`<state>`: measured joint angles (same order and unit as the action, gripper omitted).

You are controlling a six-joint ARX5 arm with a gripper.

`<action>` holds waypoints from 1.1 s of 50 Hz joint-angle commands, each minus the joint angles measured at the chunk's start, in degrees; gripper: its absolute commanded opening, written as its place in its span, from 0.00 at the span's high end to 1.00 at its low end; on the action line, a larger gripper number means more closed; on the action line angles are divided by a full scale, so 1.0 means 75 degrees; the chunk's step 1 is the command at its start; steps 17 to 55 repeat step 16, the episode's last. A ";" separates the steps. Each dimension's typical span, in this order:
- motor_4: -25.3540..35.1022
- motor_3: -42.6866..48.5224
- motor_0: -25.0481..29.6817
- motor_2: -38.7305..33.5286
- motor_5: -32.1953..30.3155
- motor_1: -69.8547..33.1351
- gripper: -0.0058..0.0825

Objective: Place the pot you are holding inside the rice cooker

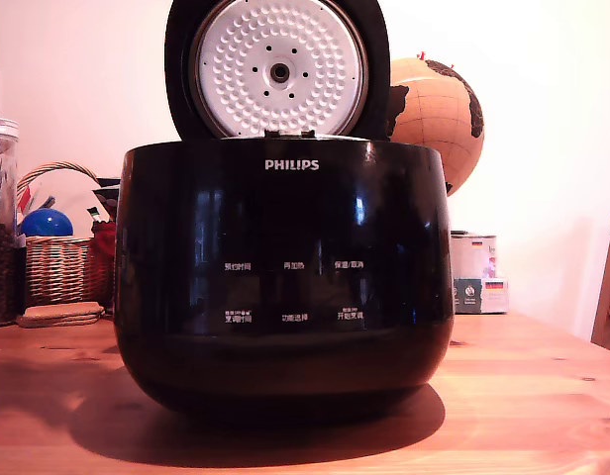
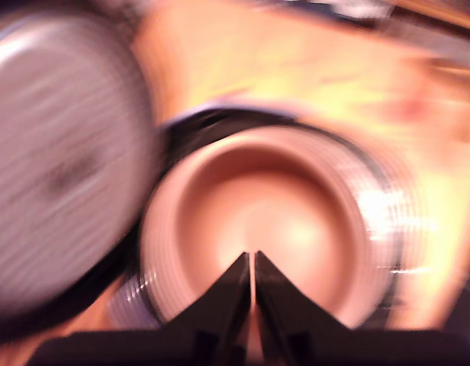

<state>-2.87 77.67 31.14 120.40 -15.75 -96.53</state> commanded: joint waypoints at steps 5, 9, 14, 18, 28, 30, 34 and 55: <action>-0.0283 -0.0020 -0.0903 -0.0047 0.0396 0.0032 0.96; -0.0315 -0.0020 -0.1376 -0.0047 0.0545 0.0032 0.96; -0.0306 -0.0020 -0.1784 -0.0047 0.0699 0.0032 0.96; -0.0303 -0.0020 -0.1909 -0.0047 0.0734 0.0032 0.96; -0.0303 -0.0020 -0.1909 -0.0047 0.0734 0.0032 0.96; -0.0303 -0.0020 -0.1909 -0.0047 0.0734 0.0032 0.96; -0.0303 -0.0020 -0.1909 -0.0047 0.0734 0.0032 0.96; -0.0303 -0.0020 -0.1909 -0.0047 0.0734 0.0032 0.96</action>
